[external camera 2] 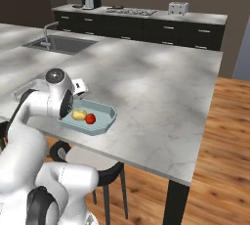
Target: Place the cold items (potato and tomato) from the fridge in one tupperware on the dining counter. Place the warm items (hot dog and kebab skewer) in the stove area in another tupperware.
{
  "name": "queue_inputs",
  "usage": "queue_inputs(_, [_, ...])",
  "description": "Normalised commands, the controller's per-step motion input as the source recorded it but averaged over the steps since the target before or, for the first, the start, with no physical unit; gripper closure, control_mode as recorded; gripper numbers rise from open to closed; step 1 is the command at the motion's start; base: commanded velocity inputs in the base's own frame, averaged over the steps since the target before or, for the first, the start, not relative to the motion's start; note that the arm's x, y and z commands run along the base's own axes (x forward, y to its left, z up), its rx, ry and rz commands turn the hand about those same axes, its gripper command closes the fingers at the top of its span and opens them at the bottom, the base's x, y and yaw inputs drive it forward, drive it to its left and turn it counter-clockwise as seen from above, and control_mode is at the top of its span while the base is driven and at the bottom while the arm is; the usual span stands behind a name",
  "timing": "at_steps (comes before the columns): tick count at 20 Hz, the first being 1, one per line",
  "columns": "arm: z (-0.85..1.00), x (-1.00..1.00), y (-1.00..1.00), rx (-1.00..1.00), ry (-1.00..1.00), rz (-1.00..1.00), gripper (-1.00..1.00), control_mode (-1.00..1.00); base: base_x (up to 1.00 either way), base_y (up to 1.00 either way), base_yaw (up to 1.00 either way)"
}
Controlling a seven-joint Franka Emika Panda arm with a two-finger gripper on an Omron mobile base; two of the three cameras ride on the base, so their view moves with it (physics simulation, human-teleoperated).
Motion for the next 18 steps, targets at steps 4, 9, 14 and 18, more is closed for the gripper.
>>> queue_inputs(4, [0.56, -0.89, -0.26, 0.29, 0.00, -0.76, -1.00, -1.00, 0.00, 0.00, 0.00])
queue_inputs(9, [0.63, -1.00, -0.28, 0.29, -0.05, -0.50, -1.00, -1.00, 0.00, 0.00, 0.00])
queue_inputs(14, [0.54, -1.00, -0.25, 0.21, -0.09, -0.10, -1.00, -1.00, 0.00, 0.00, 0.00])
queue_inputs(18, [0.38, -1.00, -0.14, 0.15, -0.03, 0.00, -1.00, -1.00, 0.00, 0.00, 0.00])
